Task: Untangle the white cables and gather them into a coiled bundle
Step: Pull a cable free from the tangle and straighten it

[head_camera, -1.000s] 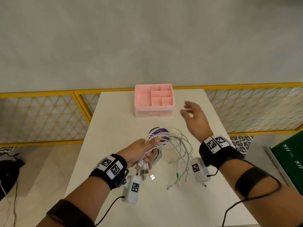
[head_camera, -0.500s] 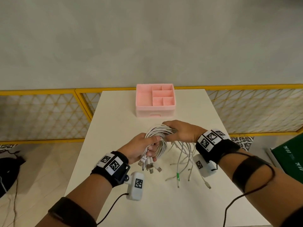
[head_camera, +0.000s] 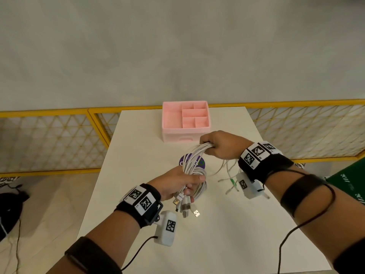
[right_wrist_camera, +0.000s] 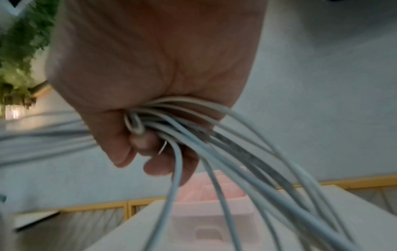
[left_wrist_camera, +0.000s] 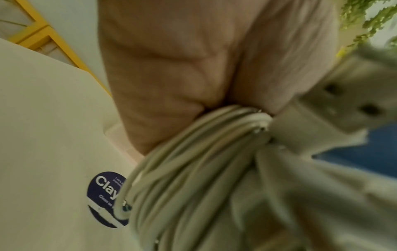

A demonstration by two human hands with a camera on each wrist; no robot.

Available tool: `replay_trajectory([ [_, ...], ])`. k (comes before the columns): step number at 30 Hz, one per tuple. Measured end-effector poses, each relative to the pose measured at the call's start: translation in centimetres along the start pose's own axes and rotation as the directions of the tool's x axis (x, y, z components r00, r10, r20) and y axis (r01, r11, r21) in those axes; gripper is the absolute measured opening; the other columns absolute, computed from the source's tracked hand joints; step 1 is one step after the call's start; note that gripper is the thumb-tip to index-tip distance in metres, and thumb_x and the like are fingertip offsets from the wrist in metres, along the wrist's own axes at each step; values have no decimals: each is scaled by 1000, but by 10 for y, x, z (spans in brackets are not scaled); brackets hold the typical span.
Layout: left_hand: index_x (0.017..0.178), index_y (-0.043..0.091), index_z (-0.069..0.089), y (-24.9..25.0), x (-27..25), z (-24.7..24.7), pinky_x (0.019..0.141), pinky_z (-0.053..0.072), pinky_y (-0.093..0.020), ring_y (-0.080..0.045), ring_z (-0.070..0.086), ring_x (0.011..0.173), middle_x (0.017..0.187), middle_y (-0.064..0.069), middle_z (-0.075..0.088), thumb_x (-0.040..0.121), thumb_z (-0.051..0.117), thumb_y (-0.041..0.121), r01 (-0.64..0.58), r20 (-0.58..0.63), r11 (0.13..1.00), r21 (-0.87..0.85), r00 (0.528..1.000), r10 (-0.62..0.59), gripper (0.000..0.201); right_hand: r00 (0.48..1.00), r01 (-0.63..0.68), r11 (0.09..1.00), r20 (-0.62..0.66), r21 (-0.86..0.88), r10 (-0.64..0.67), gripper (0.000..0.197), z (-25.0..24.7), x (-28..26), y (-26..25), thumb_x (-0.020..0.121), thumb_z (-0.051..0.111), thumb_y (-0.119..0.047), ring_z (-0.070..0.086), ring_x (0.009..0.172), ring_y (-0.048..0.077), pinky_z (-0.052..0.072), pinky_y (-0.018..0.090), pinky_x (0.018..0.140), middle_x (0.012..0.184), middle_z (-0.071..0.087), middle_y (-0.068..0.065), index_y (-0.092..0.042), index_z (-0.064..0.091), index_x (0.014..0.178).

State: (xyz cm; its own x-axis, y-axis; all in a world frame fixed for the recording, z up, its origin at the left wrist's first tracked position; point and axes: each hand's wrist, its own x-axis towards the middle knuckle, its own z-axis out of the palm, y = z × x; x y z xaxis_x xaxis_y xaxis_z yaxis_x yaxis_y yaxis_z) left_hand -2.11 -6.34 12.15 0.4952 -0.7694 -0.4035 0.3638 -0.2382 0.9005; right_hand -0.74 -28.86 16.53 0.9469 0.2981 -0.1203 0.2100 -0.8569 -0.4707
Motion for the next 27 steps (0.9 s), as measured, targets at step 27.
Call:
replay_trajectory([
  [27, 79, 14, 55, 31, -8, -13, 61, 53, -34, -9, 33, 45, 56, 6, 30, 98, 60, 24, -67, -85, 954, -291, 995, 44, 22, 958, 58, 962, -286, 266, 21, 13, 55, -1, 0, 95, 59, -19, 54, 56, 3, 43, 24, 57, 64, 58, -10, -25, 50, 88],
])
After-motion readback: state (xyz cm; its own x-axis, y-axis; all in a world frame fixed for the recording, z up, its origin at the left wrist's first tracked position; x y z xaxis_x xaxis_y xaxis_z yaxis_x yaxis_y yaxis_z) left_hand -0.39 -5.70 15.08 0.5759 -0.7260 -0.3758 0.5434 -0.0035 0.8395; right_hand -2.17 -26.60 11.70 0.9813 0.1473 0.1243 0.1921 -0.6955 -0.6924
